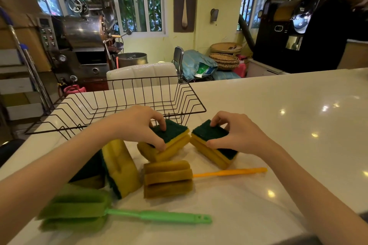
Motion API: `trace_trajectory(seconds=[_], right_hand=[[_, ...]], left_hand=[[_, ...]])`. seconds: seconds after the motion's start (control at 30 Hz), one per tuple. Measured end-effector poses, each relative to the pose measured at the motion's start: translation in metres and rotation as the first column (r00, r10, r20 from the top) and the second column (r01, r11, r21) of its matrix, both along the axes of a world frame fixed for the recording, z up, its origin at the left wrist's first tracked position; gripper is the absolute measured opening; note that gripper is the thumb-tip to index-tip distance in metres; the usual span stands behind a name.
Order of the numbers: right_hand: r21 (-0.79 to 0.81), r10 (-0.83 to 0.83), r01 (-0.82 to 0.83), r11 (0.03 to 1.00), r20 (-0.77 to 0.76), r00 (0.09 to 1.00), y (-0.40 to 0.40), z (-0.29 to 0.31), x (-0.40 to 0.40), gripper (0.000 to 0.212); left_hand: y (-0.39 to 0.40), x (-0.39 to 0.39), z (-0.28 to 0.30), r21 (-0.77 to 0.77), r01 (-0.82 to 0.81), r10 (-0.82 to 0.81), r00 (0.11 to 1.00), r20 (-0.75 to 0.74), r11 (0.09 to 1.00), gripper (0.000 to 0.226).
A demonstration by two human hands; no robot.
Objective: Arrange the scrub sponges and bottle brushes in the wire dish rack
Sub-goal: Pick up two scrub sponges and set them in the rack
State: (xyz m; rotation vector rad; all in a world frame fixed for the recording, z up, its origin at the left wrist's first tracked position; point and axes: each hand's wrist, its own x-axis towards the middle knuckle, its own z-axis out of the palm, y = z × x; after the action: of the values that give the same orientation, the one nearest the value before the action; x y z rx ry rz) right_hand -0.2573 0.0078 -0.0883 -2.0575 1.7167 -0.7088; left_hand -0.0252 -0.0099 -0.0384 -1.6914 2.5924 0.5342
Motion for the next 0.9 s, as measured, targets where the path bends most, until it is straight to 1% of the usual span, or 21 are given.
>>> trace_trajectory(seconds=[0.07, 0.13, 0.23, 0.37, 0.43, 0.53, 0.63, 0.77, 0.83, 0.9], right_hand=[[0.005, 0.018, -0.018, 1.000, 0.077, 0.997, -0.001, 0.006, -0.007, 0.030], [-0.014, 0.028, -0.027, 1.000, 0.139, 0.990, -0.002, 0.011, -0.013, 0.030], [-0.069, 0.047, -0.032, 0.997, 0.232, 0.972, -0.002, 0.021, -0.019, 0.030], [-0.159, 0.066, -0.013, 0.987, 0.333, 0.941, -0.008, 0.033, -0.018, 0.028], [-0.201, 0.068, 0.009, 0.980, 0.371, 0.926, -0.014, 0.039, -0.013, 0.028], [-0.217, 0.054, 0.040, 0.975, 0.408, 0.911, -0.026, 0.048, -0.002, 0.030], [-0.244, 0.021, 0.088, 0.966, 0.413, 0.911, -0.043, 0.055, 0.011, 0.030], [-0.318, -0.026, 0.180, 0.931, 0.434, 0.900, -0.066, 0.062, 0.029, 0.039], [-0.322, -0.034, 0.198, 0.926, 0.450, 0.892, -0.077, 0.065, 0.038, 0.041], [-0.326, -0.036, 0.204, 0.923, 0.455, 0.890, -0.089, 0.067, 0.047, 0.042]], left_hand=[[0.001, 0.003, 0.009, 0.008, 0.011, -0.011, 0.999, -0.053, 1.000, 0.038], [0.004, 0.006, 0.019, 0.055, 0.023, -0.016, 0.991, -0.134, 0.998, 0.040], [0.008, 0.010, 0.036, 0.117, 0.067, -0.033, 0.963, -0.266, 0.991, 0.057], [0.001, 0.020, 0.051, 0.086, 0.041, 0.002, 0.890, -0.456, 0.995, 0.058], [-0.003, 0.022, 0.054, 0.050, 0.003, 0.023, 0.858, -0.512, 0.999, 0.056], [-0.008, 0.022, 0.055, 0.020, -0.046, 0.049, 0.826, -0.562, 0.999, 0.052], [-0.016, 0.025, 0.055, -0.002, -0.093, 0.074, 0.801, -0.594, 0.996, 0.050], [-0.038, 0.034, 0.051, -0.059, -0.199, 0.115, 0.756, -0.645, 0.978, 0.050], [-0.054, 0.039, 0.046, -0.089, -0.249, 0.142, 0.774, -0.617, 0.964, 0.052], [-0.071, 0.042, 0.037, -0.115, -0.275, 0.166, 0.811, -0.561, 0.954, 0.048]])
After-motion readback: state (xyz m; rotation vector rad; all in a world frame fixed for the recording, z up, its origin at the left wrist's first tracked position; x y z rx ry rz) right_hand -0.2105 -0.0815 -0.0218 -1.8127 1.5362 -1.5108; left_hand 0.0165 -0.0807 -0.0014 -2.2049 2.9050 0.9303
